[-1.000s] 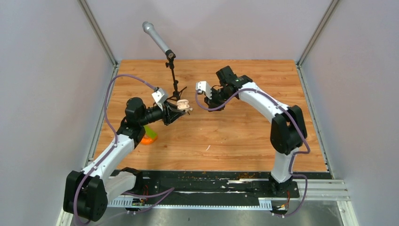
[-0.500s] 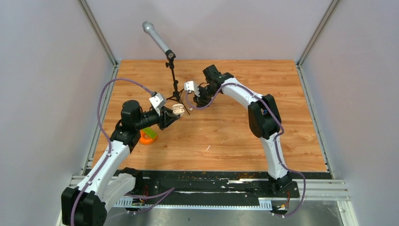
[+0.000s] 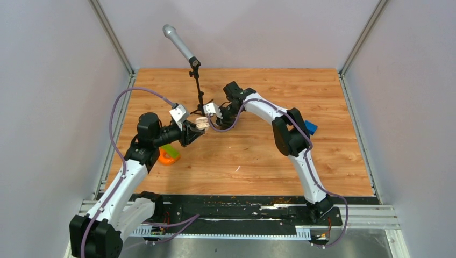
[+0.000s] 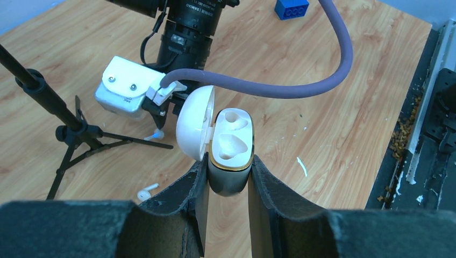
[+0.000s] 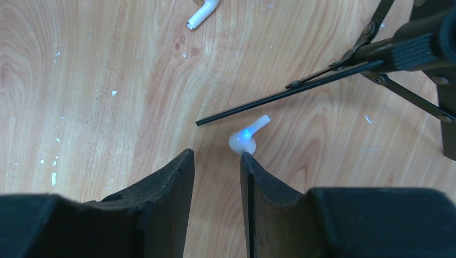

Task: Insert the wireless bluetooth earbuds into the charging case
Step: Pick up the earbud from the center of the board.

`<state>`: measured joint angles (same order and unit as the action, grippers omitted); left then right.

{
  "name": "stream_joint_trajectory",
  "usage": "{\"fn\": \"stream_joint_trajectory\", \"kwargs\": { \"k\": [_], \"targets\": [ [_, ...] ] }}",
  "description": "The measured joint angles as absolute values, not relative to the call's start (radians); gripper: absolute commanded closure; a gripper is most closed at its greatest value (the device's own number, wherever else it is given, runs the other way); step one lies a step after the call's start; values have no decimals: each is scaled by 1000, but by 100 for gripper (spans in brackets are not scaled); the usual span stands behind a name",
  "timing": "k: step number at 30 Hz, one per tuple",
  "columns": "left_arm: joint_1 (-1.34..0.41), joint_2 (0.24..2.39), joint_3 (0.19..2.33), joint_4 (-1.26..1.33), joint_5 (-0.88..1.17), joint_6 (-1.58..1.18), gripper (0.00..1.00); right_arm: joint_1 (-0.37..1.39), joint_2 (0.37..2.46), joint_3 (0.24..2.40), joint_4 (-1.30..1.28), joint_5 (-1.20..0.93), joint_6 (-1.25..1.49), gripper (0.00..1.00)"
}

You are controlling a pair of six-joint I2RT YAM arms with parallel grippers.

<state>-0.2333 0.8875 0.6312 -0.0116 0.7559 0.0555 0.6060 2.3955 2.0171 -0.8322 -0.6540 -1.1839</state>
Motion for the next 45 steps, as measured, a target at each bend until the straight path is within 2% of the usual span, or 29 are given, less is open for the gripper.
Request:
{"fn": "stream_joint_trajectory", "kwargs": {
  "k": [20,30,36,45],
  "targets": [
    [-228,902,632,-42,750,59,98,620,2449,2074,-776,-653,-1153,61],
    [-227,912,650,-55,749,63,98,628,2534,2220,-847,-674,-1073,76],
    [-227,912,650,-51,750,62,98,625,2557,2267,-911,-683,-1025,82],
    [-227,910,650,-27,751,55,98,572,2442,2064,-991,-774,-868,86]
  ]
}}
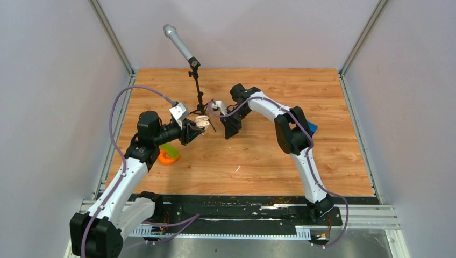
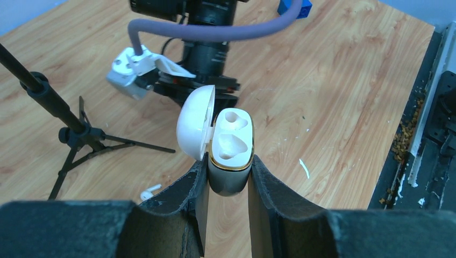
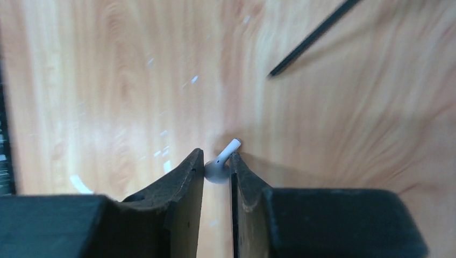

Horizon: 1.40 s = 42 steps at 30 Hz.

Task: Insert the wireless bluetooth earbuds into the charging case
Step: Pick up the earbud from the center of the board.

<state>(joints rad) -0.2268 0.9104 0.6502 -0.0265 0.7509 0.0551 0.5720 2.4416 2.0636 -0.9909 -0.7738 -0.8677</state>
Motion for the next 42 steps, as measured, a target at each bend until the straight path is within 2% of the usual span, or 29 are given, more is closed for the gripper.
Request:
{"fn": "stream_joint_trajectory", "kwargs": {
  "k": [9,15,19,25,35,36,39,42],
  "targets": [
    [-227,899,650,29,760,33,98,513,2204,1670,-1018,-870,-556,88],
    [-227,899,649,53,776,20,98,497,2137,1508,-996,-902,-384,88],
    [-227,899,649,57,780,17,98,450,2142,1499,-978,-894,-327,88],
    [-227,899,649,54,781,13,97,378,2205,1591,-953,-835,-314,83],
    [-227,902,649,43,781,14,97,363,2189,1640,-944,-769,-400,83],
    [-227,902,649,43,781,14,97,363,2164,1624,-941,-751,-408,79],
    [-227,902,649,44,781,13,97,370,2063,1564,-937,-669,-390,60],
    [-227,903,649,49,781,13,98,389,1962,1499,-938,-570,-334,56]
  ]
}}
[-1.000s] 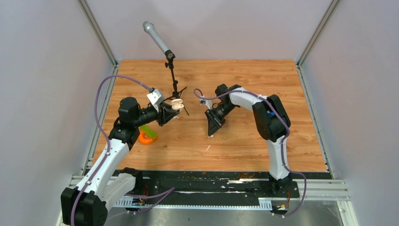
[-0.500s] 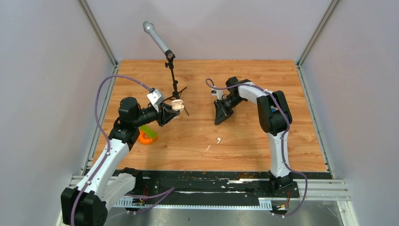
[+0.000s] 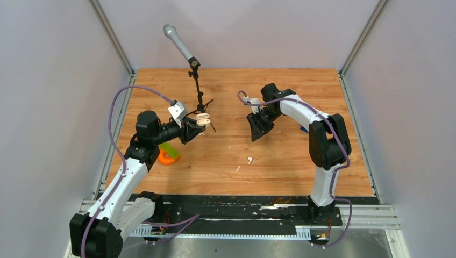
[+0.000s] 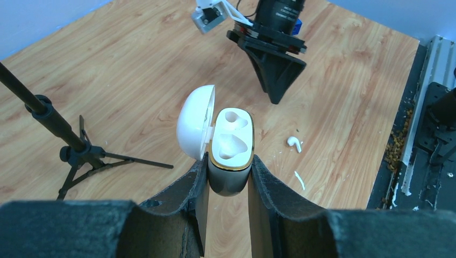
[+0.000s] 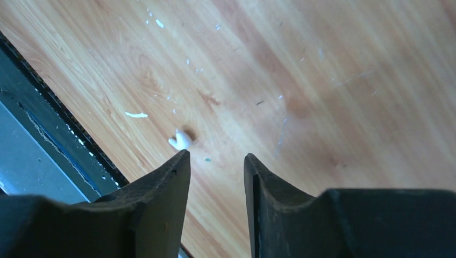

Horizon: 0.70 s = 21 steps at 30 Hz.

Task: Insert the wireless bluetooth earbuds into the charging case
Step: Pick up the earbud from the center of the board.

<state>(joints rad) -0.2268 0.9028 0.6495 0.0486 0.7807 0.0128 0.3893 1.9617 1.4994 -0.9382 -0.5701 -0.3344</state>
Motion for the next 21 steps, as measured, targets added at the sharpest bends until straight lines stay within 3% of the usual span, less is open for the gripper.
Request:
{"fn": "stream_joint_trajectory", "kwargs": {
  "k": [6,21],
  "targets": [
    [-227,906,649,70,780,-1,98,497,1917,1477,-957,-460,-224,51],
    [-227,907,649,101,780,-21,97,603,2063,1518,-1043,-293,-52,58]
  ]
}}
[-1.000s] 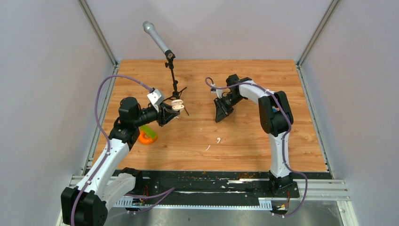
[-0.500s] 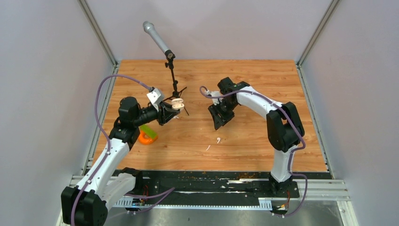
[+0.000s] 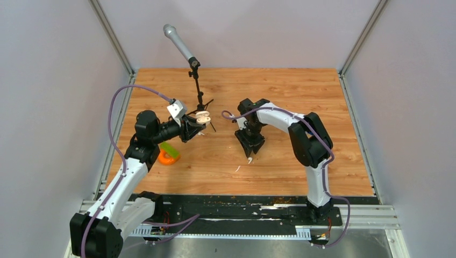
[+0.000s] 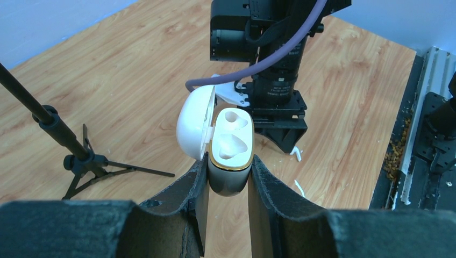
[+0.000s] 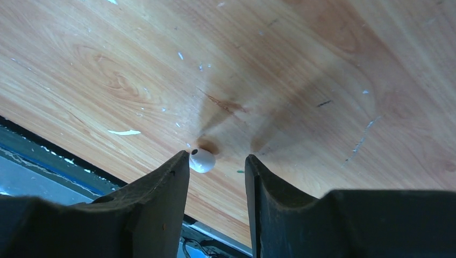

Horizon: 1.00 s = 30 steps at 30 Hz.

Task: Insert the wireless bluetooth earbuds into the charging case
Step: Pick up the earbud from the center of the board.

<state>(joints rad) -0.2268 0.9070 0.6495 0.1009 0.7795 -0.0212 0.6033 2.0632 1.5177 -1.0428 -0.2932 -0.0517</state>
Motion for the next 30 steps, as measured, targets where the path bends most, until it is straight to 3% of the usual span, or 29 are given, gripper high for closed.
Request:
{"fn": "stream_joint_trajectory", "kwargs": {
  "k": [16,25,30],
  "targets": [
    [-227,896,620,137,776,-48,98,690,2092,1541,-1069,-137,-33,70],
    [-227,881,595,176,776,-52,98,726,2095,1544,-1105,-45,-28,66],
    [-227,874,579,189,776,-61,98,719,2093,1544,-1105,-65,-31,59]
  ]
}}
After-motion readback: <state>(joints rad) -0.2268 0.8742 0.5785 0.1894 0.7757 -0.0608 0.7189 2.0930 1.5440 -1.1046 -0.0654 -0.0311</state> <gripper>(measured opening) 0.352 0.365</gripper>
